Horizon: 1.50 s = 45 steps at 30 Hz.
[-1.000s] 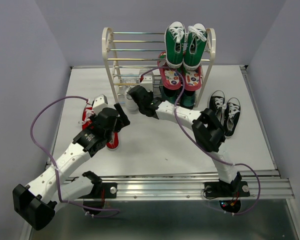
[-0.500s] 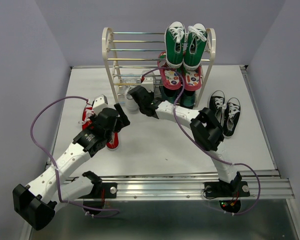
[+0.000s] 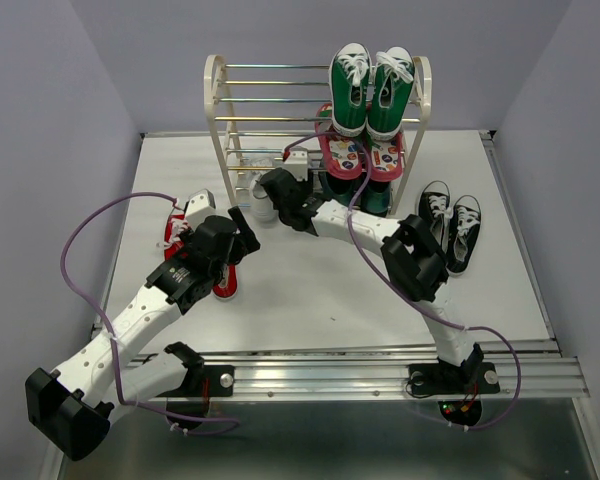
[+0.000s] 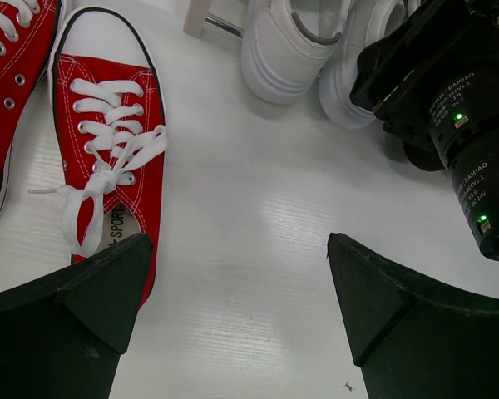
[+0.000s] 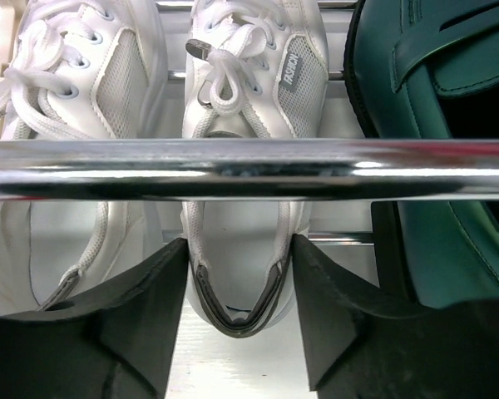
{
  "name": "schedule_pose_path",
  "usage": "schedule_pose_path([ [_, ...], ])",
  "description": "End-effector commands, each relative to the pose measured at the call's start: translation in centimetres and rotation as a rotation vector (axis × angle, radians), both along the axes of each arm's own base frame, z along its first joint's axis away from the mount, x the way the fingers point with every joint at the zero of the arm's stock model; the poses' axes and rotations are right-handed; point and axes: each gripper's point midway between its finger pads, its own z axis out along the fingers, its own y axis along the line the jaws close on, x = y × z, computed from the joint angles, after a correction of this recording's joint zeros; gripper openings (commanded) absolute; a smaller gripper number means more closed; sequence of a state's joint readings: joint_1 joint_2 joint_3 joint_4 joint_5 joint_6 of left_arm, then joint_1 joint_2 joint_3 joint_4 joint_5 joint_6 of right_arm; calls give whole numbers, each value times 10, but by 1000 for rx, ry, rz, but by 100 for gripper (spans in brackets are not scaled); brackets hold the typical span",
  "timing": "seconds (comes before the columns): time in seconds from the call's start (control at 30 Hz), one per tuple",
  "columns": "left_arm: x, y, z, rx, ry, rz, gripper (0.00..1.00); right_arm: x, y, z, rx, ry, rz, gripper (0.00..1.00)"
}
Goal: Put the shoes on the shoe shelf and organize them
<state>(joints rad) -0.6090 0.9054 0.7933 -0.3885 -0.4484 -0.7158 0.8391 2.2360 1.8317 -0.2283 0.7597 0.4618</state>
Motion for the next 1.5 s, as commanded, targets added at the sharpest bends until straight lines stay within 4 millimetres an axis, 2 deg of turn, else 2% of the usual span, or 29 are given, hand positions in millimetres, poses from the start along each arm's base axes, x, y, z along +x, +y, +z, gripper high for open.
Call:
schedule_pose_path([
  [0.0, 2, 4, 7, -10, -36, 21, 99, 12, 6, 43, 91, -98, -26, 59],
  [0.27, 2, 3, 10, -14, -40, 20, 99, 3, 3, 63, 115, -101, 9, 70],
  [0.3, 2, 3, 9, -14, -38, 20, 99, 1, 1, 72, 123, -109, 13, 73],
  [0.5, 1, 3, 9, -15, -29, 23, 99, -17, 1, 73, 142, -66, 94, 77],
  [0.53, 1, 4, 9, -15, -27, 27, 99, -20, 0, 81, 154, -71, 107, 77],
  [0.6, 0, 4, 8, -17, -20, 32, 99, -29, 1, 75, 154, -43, 148, 79],
  [0.63, 0, 5, 7, -18, -16, 35, 99, -33, 0, 75, 156, -37, 161, 79],
  [0.67, -1, 5, 6, -17, -10, 38, 99, -38, 1, 84, 168, -39, 196, 80],
  [0.73, -3, 6, 3, -20, 2, 45, 99, -53, 4, 79, 150, -20, 235, 80],
  [0.77, -4, 6, 1, -20, 9, 46, 99, -59, 2, 90, 164, -29, 254, 82],
  [0.8, -6, 7, -1, -25, 20, 52, 99, -69, 1, 82, 149, -11, 272, 83],
  [0.83, -8, 8, -4, -23, 28, 55, 99, -77, 2, 82, 149, -8, 287, 84],
  [0.87, -9, 8, -5, -27, 33, 55, 99, -82, -1, 93, 167, -18, 298, 88],
  [0.93, -11, 9, -9, -31, 47, 60, 99, -94, -5, 94, 174, -11, 316, 100],
  [0.97, -13, 10, -11, -36, 52, 64, 99, -103, -9, 82, 172, 21, 330, 100],
  [1.0, -14, 10, -13, -36, 59, 64, 99, -109, -14, 78, 174, 37, 330, 100],
  [1.17, -19, 13, -20, -37, 87, 79, 99, -141, -49, 73, 199, 90, 292, 100],
  [1.2, -20, 12, -19, -44, 84, 79, 99, -149, -61, 58, 174, 127, 277, 100],
  [1.27, -20, 12, -18, -51, 80, 79, 99, -164, -80, 51, 166, 155, 250, 100],
  [1.4, -19, 9, -17, -66, 76, 73, 99, -179, -118, 46, 146, 173, 131, 100],
  [1.43, -18, 9, -17, -68, 73, 71, 99, -188, -134, 34, 100, 212, 93, 100],
  [1.47, -19, 8, -17, -68, 75, 69, 99, -192, -142, 31, 108, 223, 51, 100],
])
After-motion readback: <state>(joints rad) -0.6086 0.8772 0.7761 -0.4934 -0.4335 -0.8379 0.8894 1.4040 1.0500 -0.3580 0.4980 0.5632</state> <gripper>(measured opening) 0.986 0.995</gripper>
